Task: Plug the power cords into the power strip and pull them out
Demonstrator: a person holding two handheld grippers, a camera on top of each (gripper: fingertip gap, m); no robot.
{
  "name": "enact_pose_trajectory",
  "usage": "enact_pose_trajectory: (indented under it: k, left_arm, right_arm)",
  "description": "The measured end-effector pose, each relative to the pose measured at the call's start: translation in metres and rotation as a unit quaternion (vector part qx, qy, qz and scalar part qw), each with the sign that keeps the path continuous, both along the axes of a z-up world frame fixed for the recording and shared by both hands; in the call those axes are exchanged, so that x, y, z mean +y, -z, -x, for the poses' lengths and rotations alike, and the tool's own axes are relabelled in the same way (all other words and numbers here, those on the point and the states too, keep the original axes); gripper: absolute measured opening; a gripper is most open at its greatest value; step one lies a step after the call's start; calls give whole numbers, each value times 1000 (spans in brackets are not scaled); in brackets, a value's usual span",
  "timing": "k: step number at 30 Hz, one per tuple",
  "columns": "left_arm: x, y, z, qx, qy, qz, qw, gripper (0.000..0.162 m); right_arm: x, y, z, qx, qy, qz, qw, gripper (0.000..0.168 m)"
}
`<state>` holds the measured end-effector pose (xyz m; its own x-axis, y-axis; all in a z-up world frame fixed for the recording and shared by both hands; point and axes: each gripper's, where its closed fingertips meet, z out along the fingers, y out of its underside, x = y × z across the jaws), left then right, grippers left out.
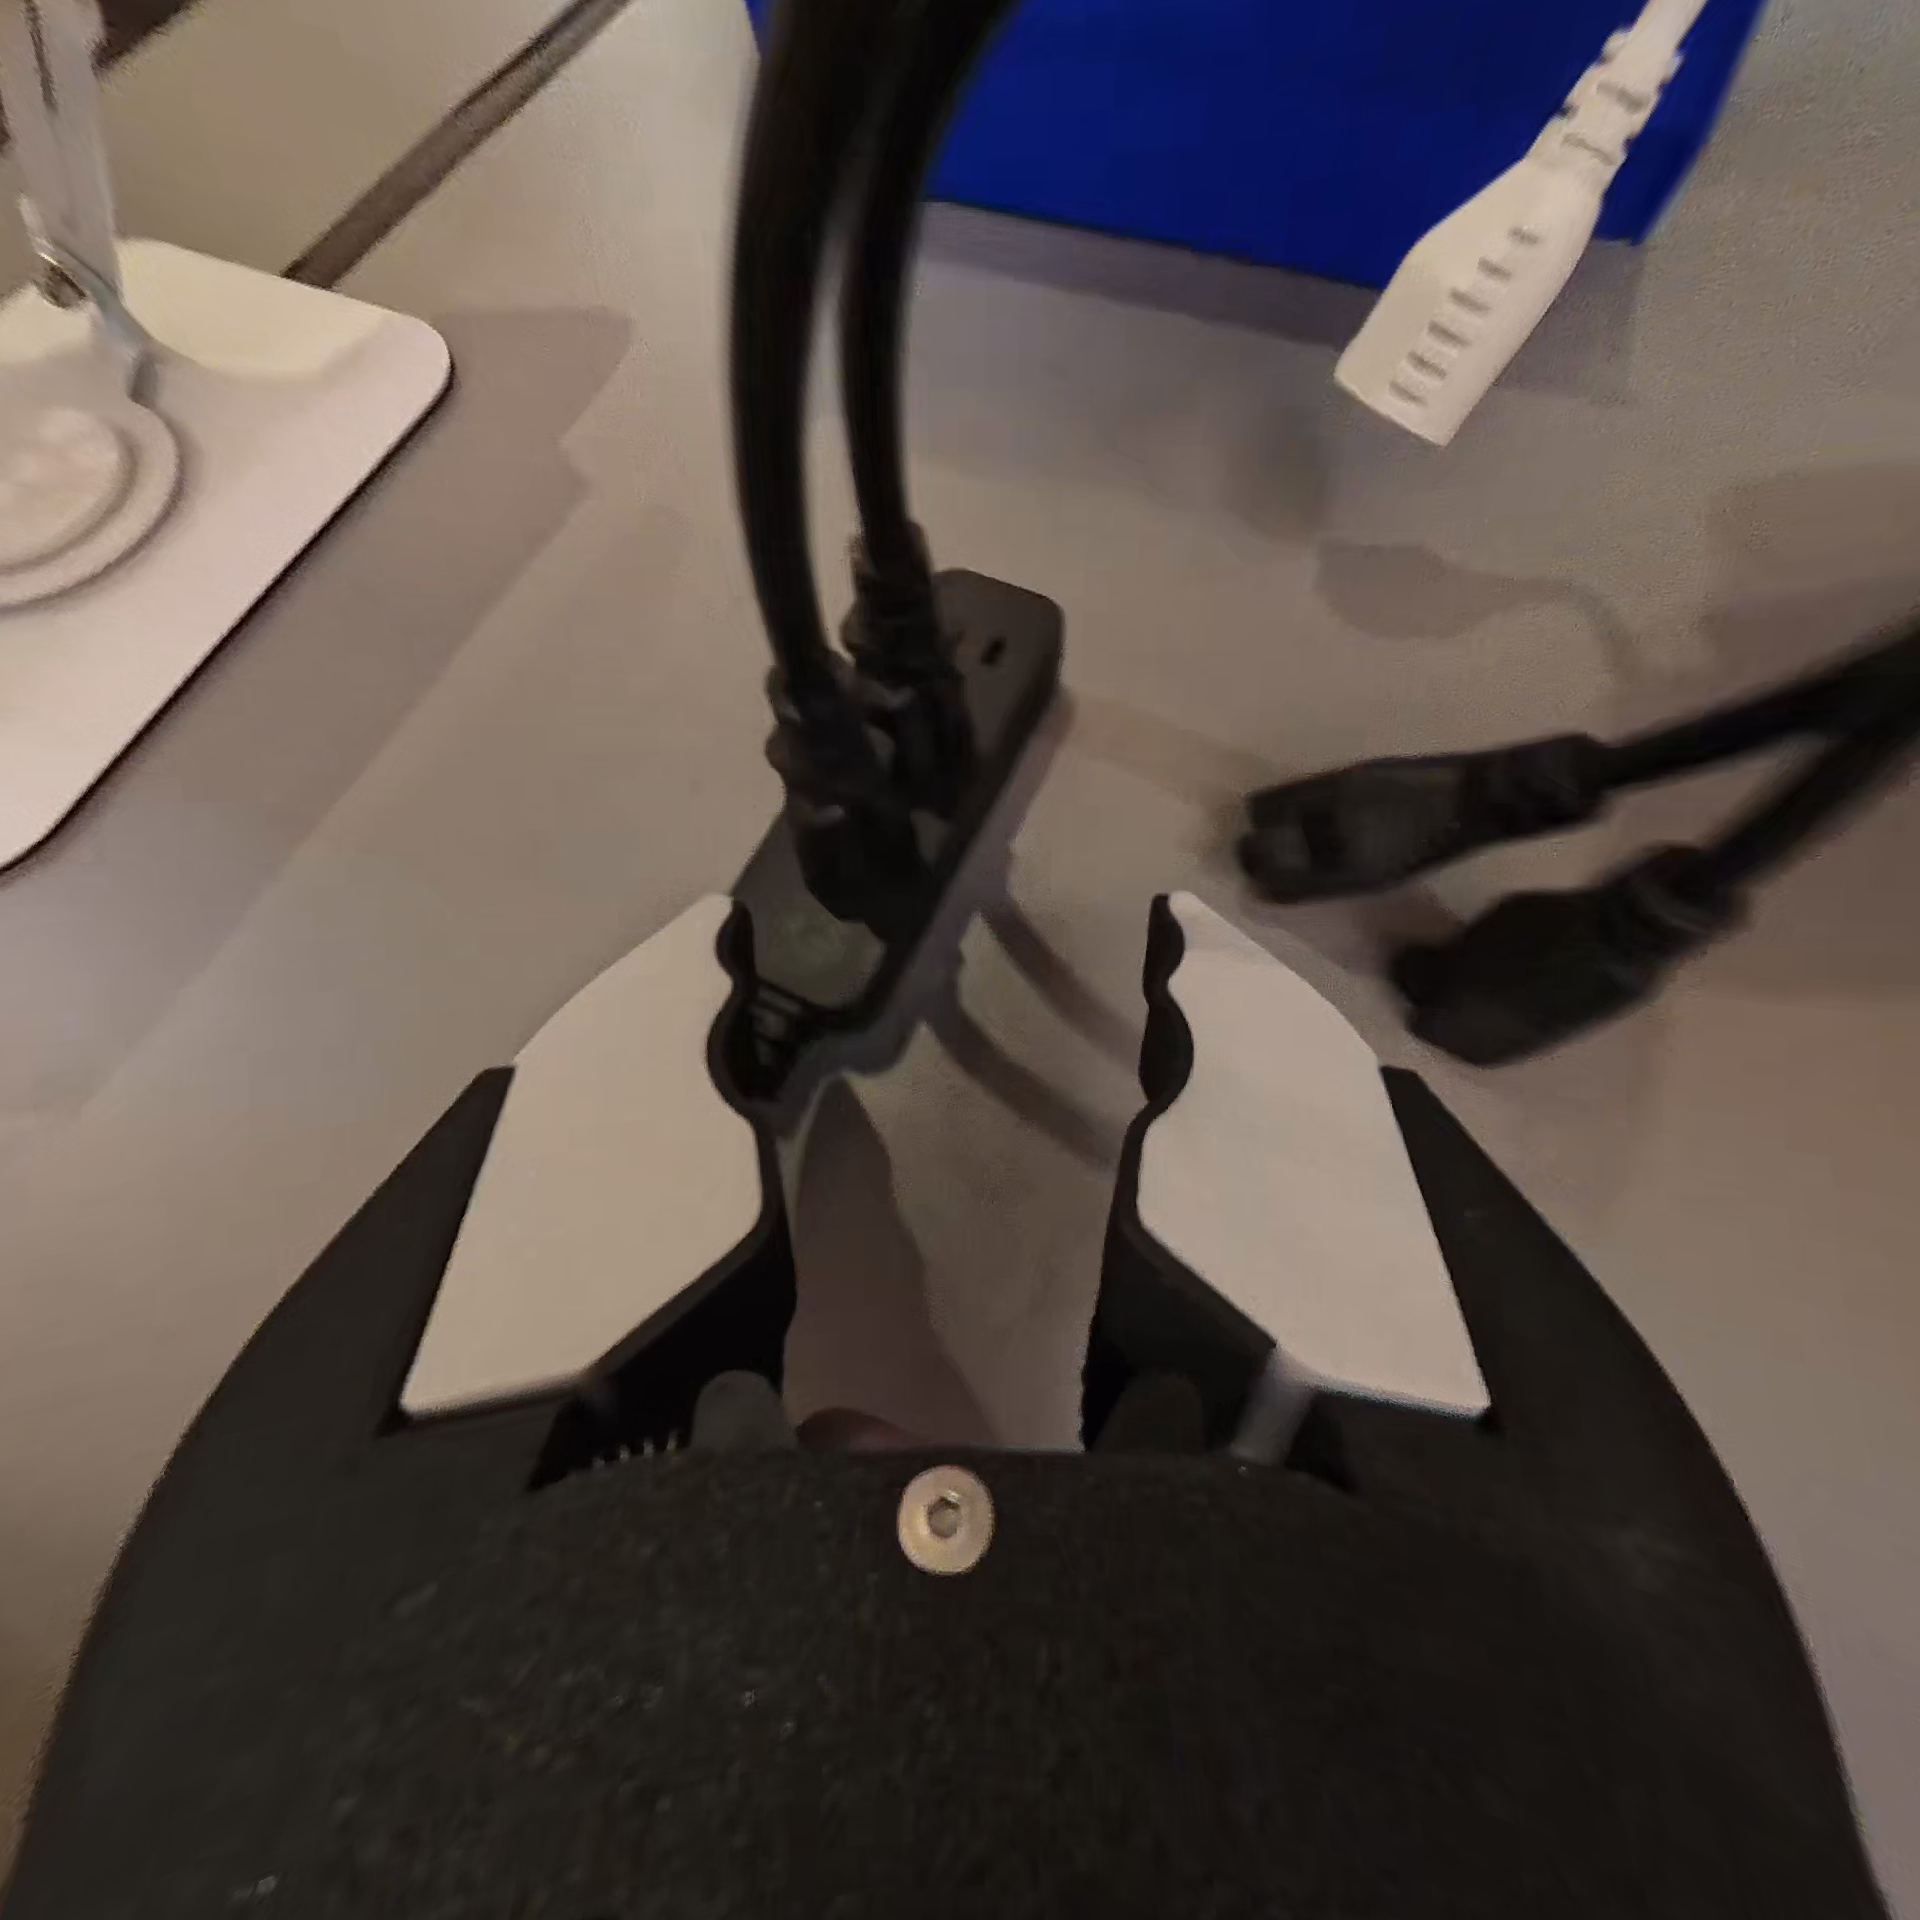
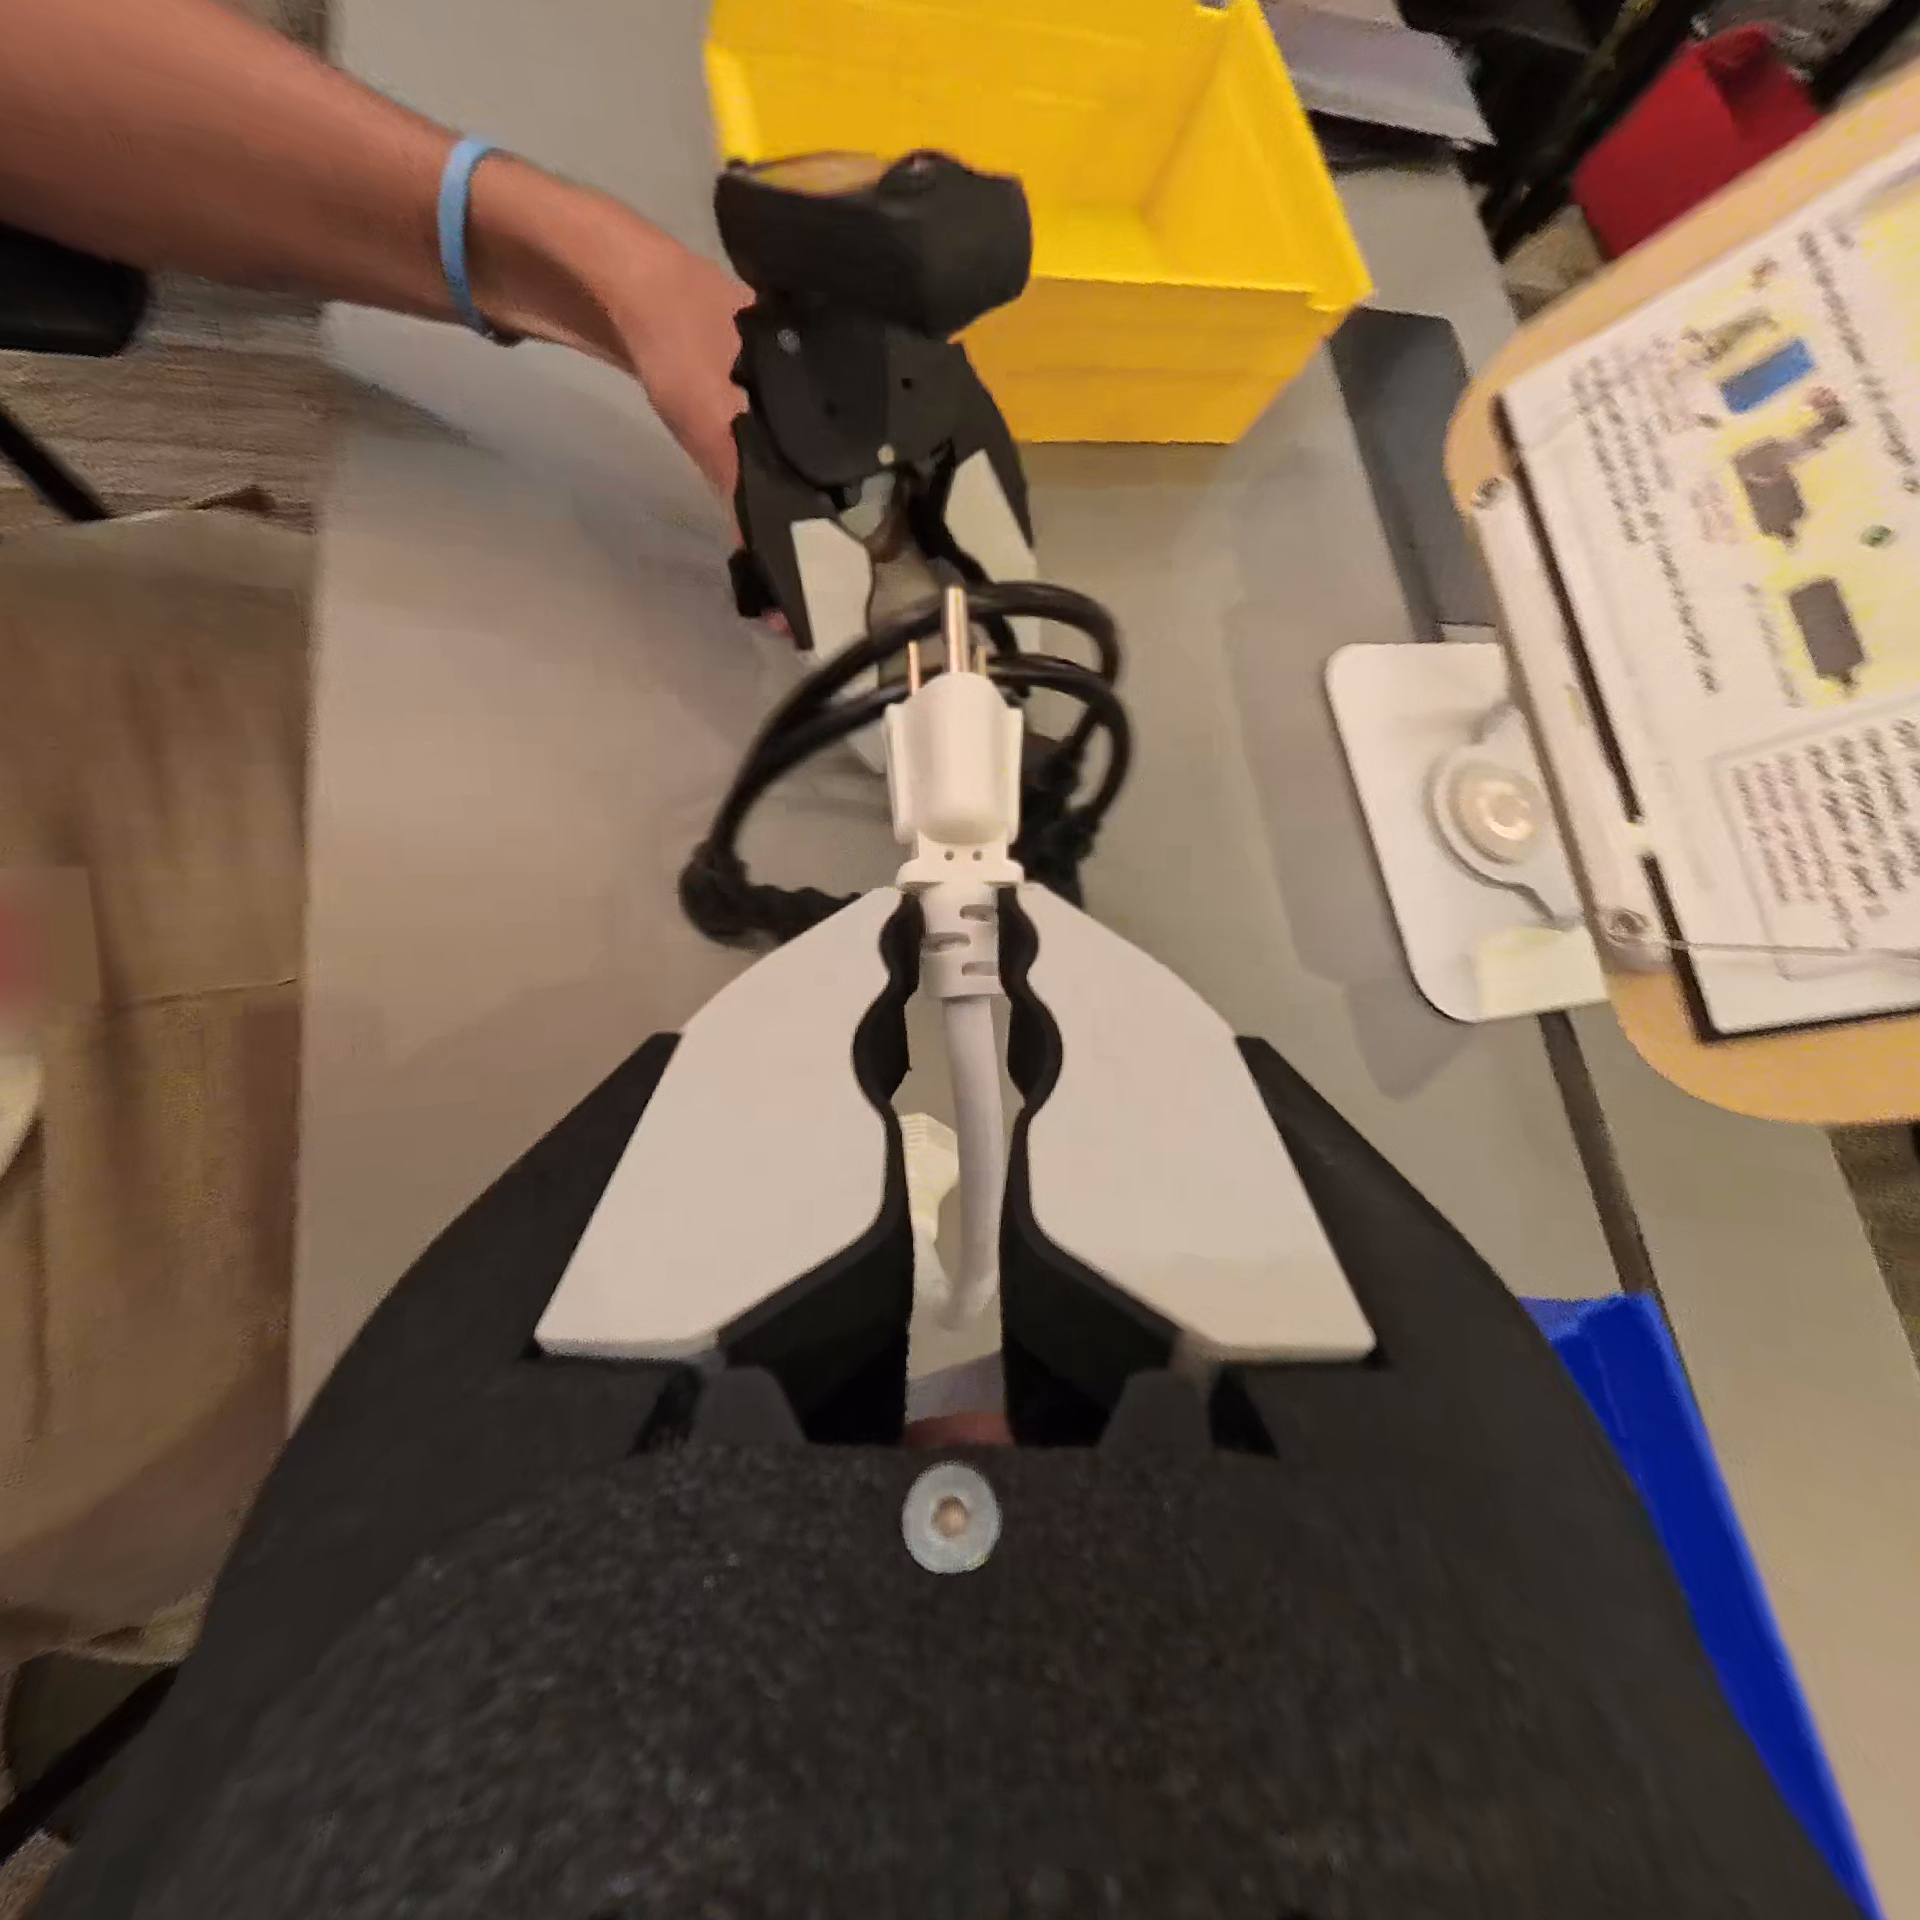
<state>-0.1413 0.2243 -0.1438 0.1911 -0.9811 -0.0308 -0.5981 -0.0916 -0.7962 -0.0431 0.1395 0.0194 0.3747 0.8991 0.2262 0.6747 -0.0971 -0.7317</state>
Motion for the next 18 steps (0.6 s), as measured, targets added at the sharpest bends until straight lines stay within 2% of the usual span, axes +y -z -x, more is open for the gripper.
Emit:
enact_pose_trajectory:
  k: [4,8,11,14,18]
  left_arm:
    - [27,27,-25,21,13,24,999,72]
    - [31,47,-31,57,43,6,997,55]
    - [33,49,-31,64,50,-4,997,51]
    - [34,50,-32,64,45,-1,997,51]
    - [33,50,-31,63,47,0,997,51]
  right_arm:
    - [39,18,-12,-13,46,31,998,14]
    - [61,47,-14,-80,54,77,992,14]
    - [75,58,-7,-130,39,109,985,14]
    - [92,78,-5,-200,32,155,967,14]
    - [111,122,-7,-279,37,228,932,14]
